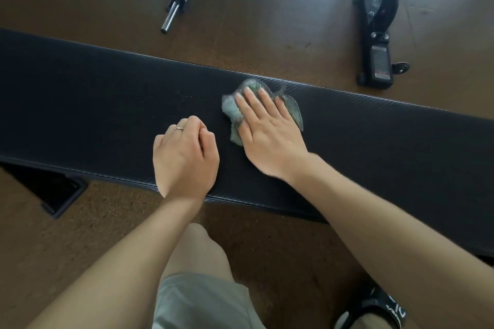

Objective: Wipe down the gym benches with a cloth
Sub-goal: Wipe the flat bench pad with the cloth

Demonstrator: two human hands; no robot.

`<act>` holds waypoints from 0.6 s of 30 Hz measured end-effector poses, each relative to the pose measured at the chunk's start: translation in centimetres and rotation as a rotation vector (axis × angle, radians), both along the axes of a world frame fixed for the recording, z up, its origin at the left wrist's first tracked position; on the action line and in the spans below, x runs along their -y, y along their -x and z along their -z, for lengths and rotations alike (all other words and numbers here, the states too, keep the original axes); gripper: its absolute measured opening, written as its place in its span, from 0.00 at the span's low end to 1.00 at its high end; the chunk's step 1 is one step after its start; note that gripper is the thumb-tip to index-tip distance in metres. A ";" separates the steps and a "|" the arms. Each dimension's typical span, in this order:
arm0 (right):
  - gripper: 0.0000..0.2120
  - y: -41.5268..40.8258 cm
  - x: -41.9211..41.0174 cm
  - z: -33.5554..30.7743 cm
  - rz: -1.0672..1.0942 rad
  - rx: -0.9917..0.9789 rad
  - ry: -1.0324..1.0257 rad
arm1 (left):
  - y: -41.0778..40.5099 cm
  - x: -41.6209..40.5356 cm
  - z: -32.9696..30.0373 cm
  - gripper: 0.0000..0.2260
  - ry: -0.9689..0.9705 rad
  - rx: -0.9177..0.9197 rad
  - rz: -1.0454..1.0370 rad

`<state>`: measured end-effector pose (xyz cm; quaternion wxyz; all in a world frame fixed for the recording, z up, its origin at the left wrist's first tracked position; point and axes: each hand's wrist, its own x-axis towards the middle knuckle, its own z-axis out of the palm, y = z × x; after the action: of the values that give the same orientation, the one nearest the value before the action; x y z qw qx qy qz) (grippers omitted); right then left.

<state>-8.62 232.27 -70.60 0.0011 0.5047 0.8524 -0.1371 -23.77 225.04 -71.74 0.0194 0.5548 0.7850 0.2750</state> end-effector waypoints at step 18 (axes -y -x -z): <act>0.27 -2.0 -4.8 -0.3 0.227 0.075 0.054 | 0.4 0.1 0.2 0.14 -0.046 0.039 0.040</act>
<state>-6.63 237.07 -70.33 0.0311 0.6025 0.7851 -0.1403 -24.14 224.95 -71.98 0.0273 0.5652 0.7667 0.3034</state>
